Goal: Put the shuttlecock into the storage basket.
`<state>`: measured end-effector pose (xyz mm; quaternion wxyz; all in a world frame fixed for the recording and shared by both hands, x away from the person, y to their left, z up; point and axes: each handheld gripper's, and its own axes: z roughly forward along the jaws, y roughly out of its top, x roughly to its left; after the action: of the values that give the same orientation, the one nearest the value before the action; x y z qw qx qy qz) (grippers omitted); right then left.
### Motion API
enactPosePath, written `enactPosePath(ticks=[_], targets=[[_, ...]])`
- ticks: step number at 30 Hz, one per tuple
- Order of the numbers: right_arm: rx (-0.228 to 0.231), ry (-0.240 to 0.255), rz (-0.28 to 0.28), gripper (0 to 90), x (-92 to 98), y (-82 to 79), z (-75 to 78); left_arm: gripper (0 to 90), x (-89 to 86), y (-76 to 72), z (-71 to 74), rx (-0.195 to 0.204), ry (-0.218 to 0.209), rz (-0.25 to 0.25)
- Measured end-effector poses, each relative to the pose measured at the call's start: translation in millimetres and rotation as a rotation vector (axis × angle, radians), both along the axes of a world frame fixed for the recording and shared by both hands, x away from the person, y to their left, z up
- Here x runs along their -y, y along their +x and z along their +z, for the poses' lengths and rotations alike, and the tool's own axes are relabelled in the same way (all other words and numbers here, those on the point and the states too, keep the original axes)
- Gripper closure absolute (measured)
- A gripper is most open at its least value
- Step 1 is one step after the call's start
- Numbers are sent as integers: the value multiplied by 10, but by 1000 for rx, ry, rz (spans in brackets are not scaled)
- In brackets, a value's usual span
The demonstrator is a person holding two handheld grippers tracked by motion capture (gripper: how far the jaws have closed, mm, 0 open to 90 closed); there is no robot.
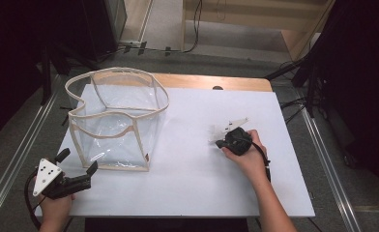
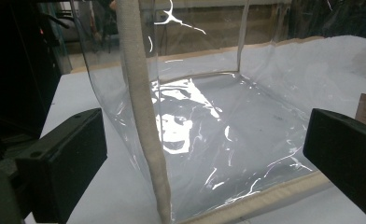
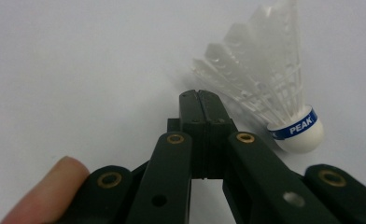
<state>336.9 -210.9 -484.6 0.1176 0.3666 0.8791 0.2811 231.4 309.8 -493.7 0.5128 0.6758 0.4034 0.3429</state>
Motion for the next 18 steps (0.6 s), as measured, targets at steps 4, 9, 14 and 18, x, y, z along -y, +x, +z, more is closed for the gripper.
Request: enactPosePath(ticks=[4,9,14,18], targets=[[17,10,-20,874,12,74,31,3,4,1,0,-1,1,0],[29,21,-36,873,8,179,86,3,-1,1,1,0,0,-2],[26,23,-47,874,14,267,98,3,-2,1,1,0,-1,-3],[18,50,-31,872,27,282,127,3,-5,2,1,-1,-2,-2]])
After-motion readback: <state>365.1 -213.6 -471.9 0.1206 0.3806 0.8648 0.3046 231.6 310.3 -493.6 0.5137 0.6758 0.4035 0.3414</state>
